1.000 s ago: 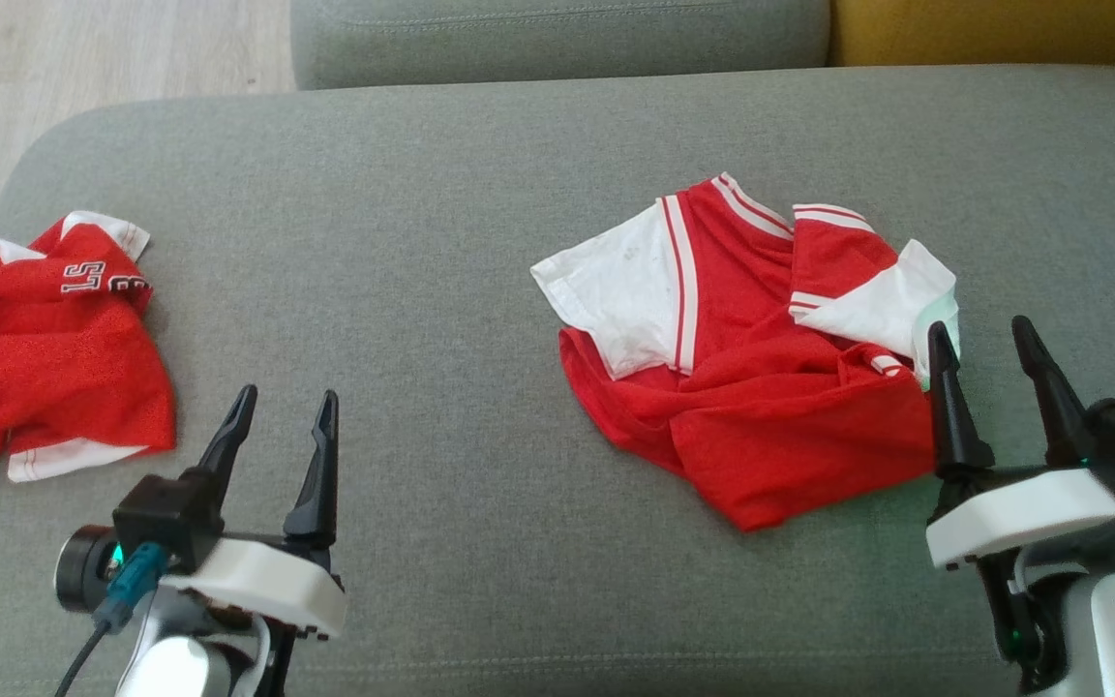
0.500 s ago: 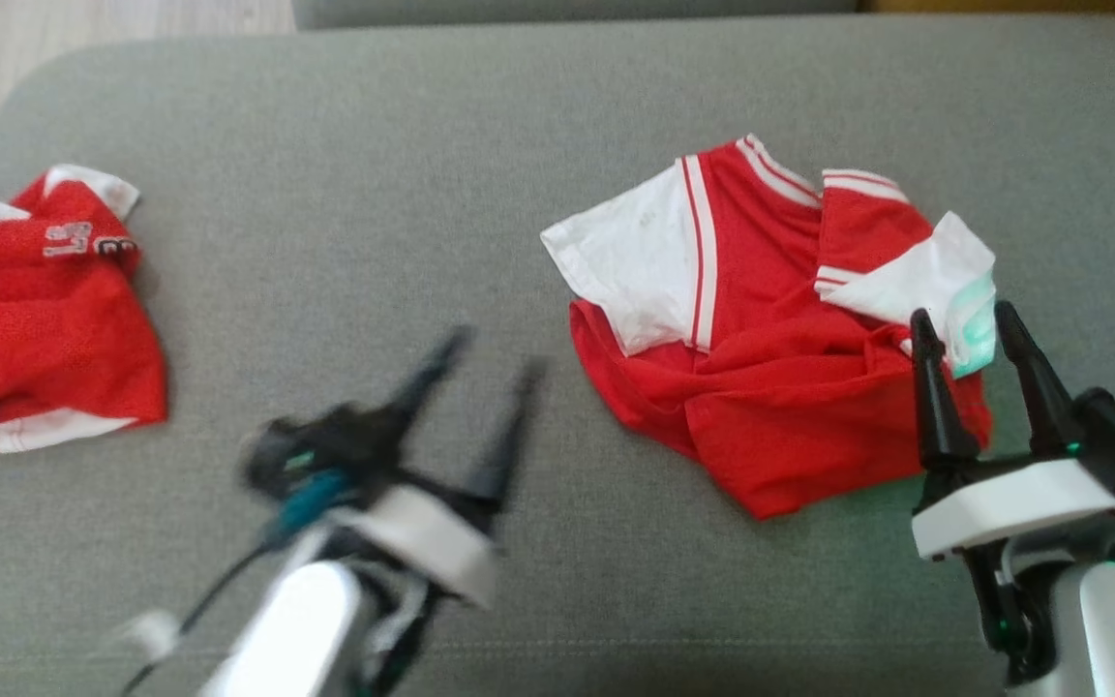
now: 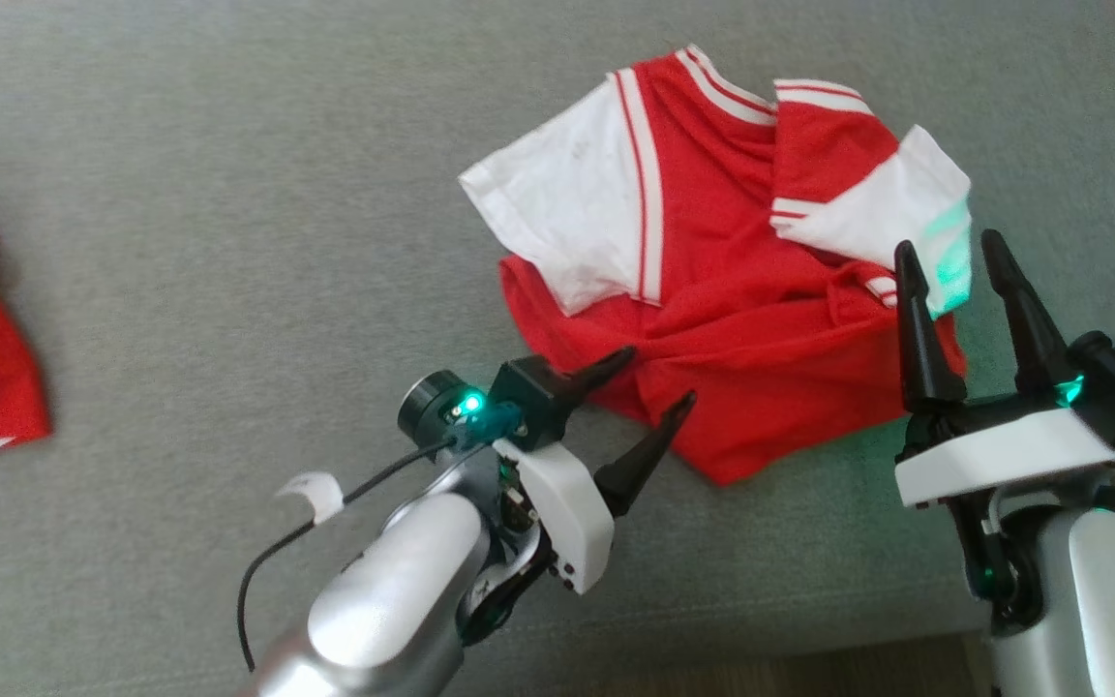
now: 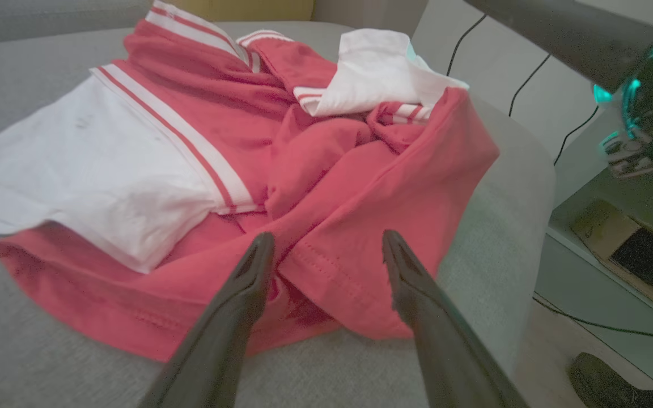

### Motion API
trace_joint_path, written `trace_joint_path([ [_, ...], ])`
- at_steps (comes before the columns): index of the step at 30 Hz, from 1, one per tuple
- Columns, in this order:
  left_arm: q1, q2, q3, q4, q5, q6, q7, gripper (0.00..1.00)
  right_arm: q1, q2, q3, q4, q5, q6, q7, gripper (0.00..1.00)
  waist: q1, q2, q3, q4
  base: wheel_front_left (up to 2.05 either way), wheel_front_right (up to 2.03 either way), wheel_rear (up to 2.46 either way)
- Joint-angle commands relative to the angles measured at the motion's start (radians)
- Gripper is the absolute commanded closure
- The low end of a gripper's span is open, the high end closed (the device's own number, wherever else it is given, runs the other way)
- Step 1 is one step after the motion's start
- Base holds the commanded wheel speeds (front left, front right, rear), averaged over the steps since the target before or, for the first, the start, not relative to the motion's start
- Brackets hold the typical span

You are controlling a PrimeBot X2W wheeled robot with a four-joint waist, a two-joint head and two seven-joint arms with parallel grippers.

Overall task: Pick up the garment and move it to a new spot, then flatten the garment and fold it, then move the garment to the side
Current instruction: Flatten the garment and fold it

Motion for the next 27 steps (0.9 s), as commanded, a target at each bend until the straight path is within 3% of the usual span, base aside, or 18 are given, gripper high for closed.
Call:
trace_joint_path([
  [1, -0.052, -0.007, 0.010, 0.005, -0.013, -0.006, -0.010, 0.00, -0.030, -0.004, 0.026, -0.029, 0.010, -0.001, -0.014, 0.00, 0.0000, 0.0000, 0.031, -0.032, 0.00, 0.00, 0.00],
  [5, -0.092, -0.009, -0.025, 0.083, -0.045, -0.009, -0.007, 0.00, -0.035, -0.004, 0.024, -0.018, 0.018, -0.001, -0.024, 0.00, 0.0000, 0.0000, 0.037, -0.042, 0.00, 0.00, 0.00],
  [6, -0.099, -0.009, -0.031, 0.097, -0.052, -0.010, -0.009, 0.25, -0.036, -0.004, 0.024, -0.015, 0.019, -0.001, -0.026, 0.00, 0.0000, 0.0000, 0.037, -0.044, 0.00, 0.00, 0.00],
  [7, -0.106, -0.009, -0.037, 0.109, -0.057, -0.010, -0.014, 0.97, -0.037, -0.004, 0.023, -0.012, 0.021, -0.001, -0.029, 0.00, 0.0000, 0.0000, 0.036, -0.045, 0.00, 0.00, 0.00],
  [10, -0.122, -0.009, -0.045, 0.129, -0.054, -0.006, -0.042, 1.00, -0.038, -0.004, 0.017, -0.006, 0.028, -0.001, -0.033, 0.00, 0.0000, 0.0000, 0.029, -0.041, 0.00, 0.00, 0.00],
  [14, -0.127, 0.029, -0.014, 0.106, -0.037, 0.035, -0.092, 1.00, -0.033, -0.004, 0.002, 0.001, 0.033, -0.001, -0.037, 0.00, 0.0000, 0.0000, 0.008, -0.024, 0.00, 0.00, 0.00],
  [27, -0.015, 0.301, 0.217, -0.153, -0.082, 0.219, -0.108, 1.00, -0.020, -0.004, -0.045, 0.013, 0.055, -0.001, -0.033, 0.00, 0.0000, 0.0000, -0.048, 0.025, 0.00, 0.00, 0.00],
])
